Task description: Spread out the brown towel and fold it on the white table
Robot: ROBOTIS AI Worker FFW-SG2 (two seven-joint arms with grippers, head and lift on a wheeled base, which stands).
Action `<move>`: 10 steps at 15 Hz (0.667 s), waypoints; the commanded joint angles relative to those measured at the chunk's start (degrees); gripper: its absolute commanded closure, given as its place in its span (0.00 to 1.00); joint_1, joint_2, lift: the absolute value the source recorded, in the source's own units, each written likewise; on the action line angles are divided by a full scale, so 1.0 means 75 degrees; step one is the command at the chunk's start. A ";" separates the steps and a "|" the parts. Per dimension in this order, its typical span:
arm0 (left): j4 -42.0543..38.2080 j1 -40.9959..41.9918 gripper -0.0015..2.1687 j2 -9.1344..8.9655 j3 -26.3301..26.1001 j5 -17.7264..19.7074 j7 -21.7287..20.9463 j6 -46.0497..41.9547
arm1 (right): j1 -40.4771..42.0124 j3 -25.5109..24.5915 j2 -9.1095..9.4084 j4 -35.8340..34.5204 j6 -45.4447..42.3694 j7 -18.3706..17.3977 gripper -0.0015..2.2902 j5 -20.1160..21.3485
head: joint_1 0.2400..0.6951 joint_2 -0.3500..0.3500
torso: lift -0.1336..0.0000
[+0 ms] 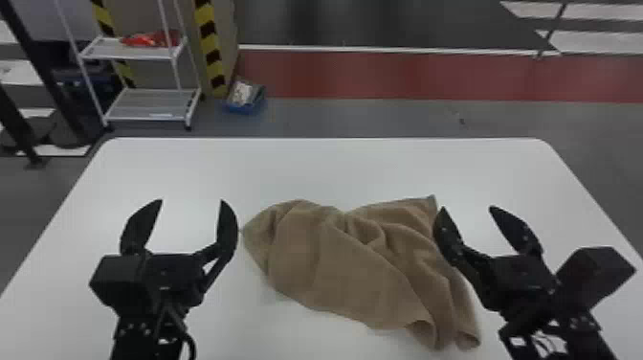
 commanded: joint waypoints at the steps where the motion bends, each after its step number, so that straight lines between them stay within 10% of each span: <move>1: -0.0012 0.0021 0.04 0.0006 0.0000 0.0006 -0.0008 0.0000 | 0.0082 -0.0034 -0.0043 -0.0117 0.0418 0.0235 0.08 -0.0044 | 1.00 0.46 | 0.07; 10: 0.0176 -0.0014 0.03 0.0029 0.0152 0.0475 -0.0383 0.0000 | 0.2015 -0.1229 -0.0324 -0.1430 0.2083 0.2028 0.13 -0.0782 | 1.00 0.49 | 0.07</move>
